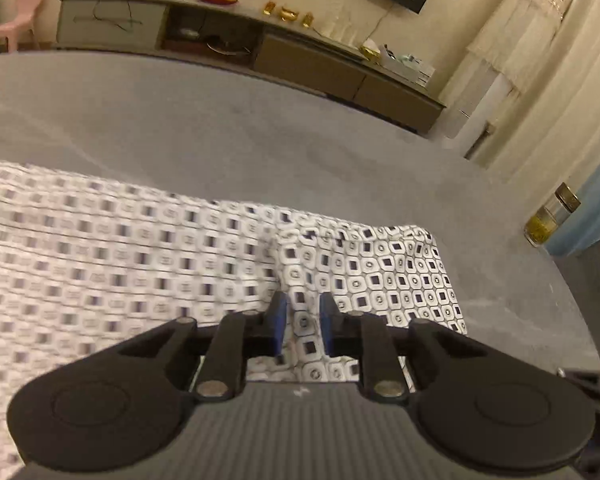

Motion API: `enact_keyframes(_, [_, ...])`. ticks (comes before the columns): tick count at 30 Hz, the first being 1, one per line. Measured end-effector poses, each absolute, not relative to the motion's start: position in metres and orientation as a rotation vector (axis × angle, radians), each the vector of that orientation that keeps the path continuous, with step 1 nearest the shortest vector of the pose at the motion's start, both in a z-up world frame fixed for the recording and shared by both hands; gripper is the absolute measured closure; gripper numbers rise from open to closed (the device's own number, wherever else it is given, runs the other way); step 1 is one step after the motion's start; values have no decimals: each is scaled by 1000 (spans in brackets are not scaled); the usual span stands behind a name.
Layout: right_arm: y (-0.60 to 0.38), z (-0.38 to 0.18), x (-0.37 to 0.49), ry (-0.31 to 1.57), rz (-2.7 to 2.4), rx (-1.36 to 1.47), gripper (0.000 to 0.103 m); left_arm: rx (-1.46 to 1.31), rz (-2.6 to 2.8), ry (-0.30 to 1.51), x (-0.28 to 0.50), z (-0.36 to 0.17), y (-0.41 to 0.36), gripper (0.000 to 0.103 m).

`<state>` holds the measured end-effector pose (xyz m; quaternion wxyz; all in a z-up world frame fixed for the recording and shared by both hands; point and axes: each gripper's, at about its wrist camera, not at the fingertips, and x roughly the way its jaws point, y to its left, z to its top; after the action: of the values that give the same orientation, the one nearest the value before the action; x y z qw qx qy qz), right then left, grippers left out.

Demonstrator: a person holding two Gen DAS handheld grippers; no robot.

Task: Fold clothes

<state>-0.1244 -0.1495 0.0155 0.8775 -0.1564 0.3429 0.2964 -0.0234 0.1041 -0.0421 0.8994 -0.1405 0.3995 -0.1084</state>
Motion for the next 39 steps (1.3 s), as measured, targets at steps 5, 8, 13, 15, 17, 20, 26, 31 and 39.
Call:
enact_keyframes(5, [-140,29,-128,652,565,-393,58,-358,-90,754,-67,-5,166,58])
enact_keyframes(8, [-132,38,-131,614,538,-431,37,-384,92,628,-110,19,230,40])
enact_keyframes(13, [-41,58,-161,542,781,-472,22,-451,409,593,-160,10,339,24])
enact_keyframes(15, [6,52,-176,529,888,-552,21,-525,455,638,-165,-6,370,24])
enact_keyframes(17, [49,42,-186,502,951,-634,21,-587,487,679,-169,-22,394,23])
enact_keyframes(20, [98,42,-178,491,979,-635,20,-600,493,738,-168,-42,404,23])
enact_keyframes(26, [148,47,-103,662,937,-353,23,-591,420,727,-165,-54,402,75])
enact_keyframes(31, [160,4,-53,822,805,-308,33,-670,376,679,-175,-60,403,96])
enact_keyframes(39, [192,37,-28,842,847,-195,22,-389,348,572,-170,-34,336,97])
